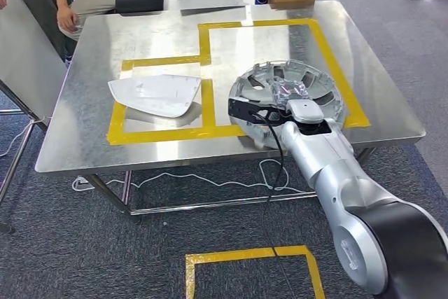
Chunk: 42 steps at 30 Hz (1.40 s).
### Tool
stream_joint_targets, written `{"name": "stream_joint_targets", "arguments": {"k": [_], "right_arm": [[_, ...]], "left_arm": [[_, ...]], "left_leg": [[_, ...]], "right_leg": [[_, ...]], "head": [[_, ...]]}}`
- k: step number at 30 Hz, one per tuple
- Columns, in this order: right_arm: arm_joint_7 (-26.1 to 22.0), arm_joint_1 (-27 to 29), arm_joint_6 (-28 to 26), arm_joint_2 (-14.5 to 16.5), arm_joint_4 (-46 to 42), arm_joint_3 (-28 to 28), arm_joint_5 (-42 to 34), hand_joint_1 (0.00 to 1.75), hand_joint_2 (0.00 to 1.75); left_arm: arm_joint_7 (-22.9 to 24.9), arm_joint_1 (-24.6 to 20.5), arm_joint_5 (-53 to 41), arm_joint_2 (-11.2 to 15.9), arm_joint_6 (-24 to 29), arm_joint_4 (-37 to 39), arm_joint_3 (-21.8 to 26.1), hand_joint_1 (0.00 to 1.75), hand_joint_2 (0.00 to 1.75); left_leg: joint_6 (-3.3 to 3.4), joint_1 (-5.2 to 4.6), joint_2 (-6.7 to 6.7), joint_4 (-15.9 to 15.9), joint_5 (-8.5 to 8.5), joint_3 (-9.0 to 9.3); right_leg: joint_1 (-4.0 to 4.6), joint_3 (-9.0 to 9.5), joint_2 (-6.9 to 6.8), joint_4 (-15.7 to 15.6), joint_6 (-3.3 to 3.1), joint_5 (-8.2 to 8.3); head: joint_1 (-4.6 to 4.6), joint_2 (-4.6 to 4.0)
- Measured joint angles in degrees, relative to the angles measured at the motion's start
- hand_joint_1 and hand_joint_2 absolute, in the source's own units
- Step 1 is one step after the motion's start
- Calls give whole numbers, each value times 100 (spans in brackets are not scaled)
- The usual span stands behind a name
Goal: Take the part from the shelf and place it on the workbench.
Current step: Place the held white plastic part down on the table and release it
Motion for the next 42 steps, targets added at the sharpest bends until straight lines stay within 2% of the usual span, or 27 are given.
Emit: {"name": "stream_joint_targets", "arguments": {"k": [13, 19, 23, 26, 29, 34, 36, 38, 42], "right_arm": [[-14, -56, 26, 0, 0, 0, -59, 0, 0], [-505, -164, -194, -2, -32, 0, -184, 0, 0], [-658, -530, -514, -153, -138, 0, -112, 0, 0], [-835, -873, -810, -468, -282, -1, -180, 0, 0], [-1094, -1139, -981, -913, -467, -10, -341, 0, 0], [-1245, -1230, -1149, -1449, -723, -40, -681, 0, 0], [-1364, -1081, -1363, -1783, -950, -90, -1076, 0, 0], [-1556, -734, -1547, -2314, -1283, -210, -1594, 0, 0], [-1934, 417, -1884, -3417, -1955, -645, -2455, 0, 0]], "left_arm": [[17, 0, -6, -6, 19, -1, 0, 0, 0], [20, 5, 65, -2, 42, 0, 1, 0, 0], [3, 70, 222, 14, 123, 0, 7, 0, 0], [-23, 167, 353, 17, 194, 0, 28, 0, 0], [-58, 271, 419, 17, 241, 0, 64, 0, 0], [-73, 334, 519, 15, 282, 0, 115, 0, 0], [-77, 336, 605, -7, 334, 0, 167, 0, 0], [-85, 383, 688, -55, 384, 1, 230, 0, 0], [-145, 556, 766, -162, 444, 15, 334, 0, 0]], "left_leg": [[0, 0, 0, 0, 0, 0], [0, 0, 0, 0, 0, -1], [-1, 0, 0, 0, 2, -8], [0, -1, 0, 1, 2, -10], [3, -3, -2, 2, 2, -14], [7, -14, 7, 3, -4, -10], [12, -15, 1, 4, -1, -7], [26, -6, -52, 5, -2, 3], [54, -1, -109, 5, -25, 20]], "right_leg": [[0, -1, 1, 0, -1, 1], [0, -3, 1, 0, -7, 5], [0, -12, 0, 0, -9, 7], [-1, -11, -5, -1, -9, 7], [-5, -8, -11, -2, -7, 7], [-20, -22, 16, -8, 2, 19], [-18, -22, 5, -13, 12, 11], [-6, 10, -54, -24, 28, -18], [0, 83, -112, -47, 46, -38]], "head": [[1, 0], [0, -1], [-1, -1], [0, 0], [2, 0], [-1, -1], [-5, -1], [-2, -1], [4, -1]]}}
